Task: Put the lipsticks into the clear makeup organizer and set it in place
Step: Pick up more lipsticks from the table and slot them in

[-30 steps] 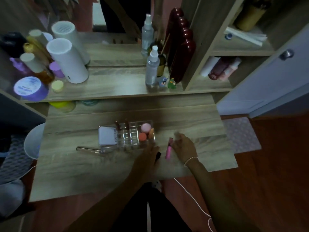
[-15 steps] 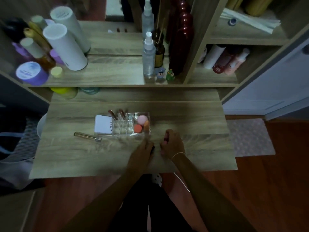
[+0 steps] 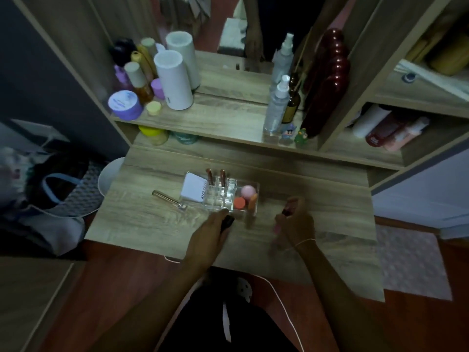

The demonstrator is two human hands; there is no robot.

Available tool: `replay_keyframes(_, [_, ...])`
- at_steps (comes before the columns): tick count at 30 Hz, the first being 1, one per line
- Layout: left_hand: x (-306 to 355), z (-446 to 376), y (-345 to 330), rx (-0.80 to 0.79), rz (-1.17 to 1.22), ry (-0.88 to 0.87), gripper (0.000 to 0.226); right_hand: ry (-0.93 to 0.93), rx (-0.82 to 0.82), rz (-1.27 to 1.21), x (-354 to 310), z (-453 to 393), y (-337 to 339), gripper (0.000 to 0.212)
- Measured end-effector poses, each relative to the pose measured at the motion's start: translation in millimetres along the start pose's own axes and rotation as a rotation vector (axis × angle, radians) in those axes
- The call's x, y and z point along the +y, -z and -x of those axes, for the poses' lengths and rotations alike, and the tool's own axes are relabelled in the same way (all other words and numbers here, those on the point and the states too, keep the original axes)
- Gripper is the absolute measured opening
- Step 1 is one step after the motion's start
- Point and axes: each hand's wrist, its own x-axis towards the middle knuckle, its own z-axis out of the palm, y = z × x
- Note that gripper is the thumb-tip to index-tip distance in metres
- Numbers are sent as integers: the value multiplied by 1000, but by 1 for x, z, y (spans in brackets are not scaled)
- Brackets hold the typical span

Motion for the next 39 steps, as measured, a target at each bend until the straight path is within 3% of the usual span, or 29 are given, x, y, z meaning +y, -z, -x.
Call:
replay_keyframes(9, [-12, -54, 60, 274, 261, -20, 29, 175, 17, -28, -84, -19, -9, 52])
replay_keyframes(12, [-17, -69, 68, 305, 368, 77, 25, 206, 1, 9, -100, -26, -22, 44])
replay_keyframes(22, [-38, -82, 64, 206, 370, 89, 19, 271, -52, 37, -114, -37, -60, 26])
replay_keyframes(34, [-53, -88, 55, 88, 240, 60, 18, 296, -126, 131, -105, -47, -81, 34])
replay_keyframes(39, [-53, -91, 52, 54, 193, 20, 18, 293, -165, 177, -103, -48, -89, 27])
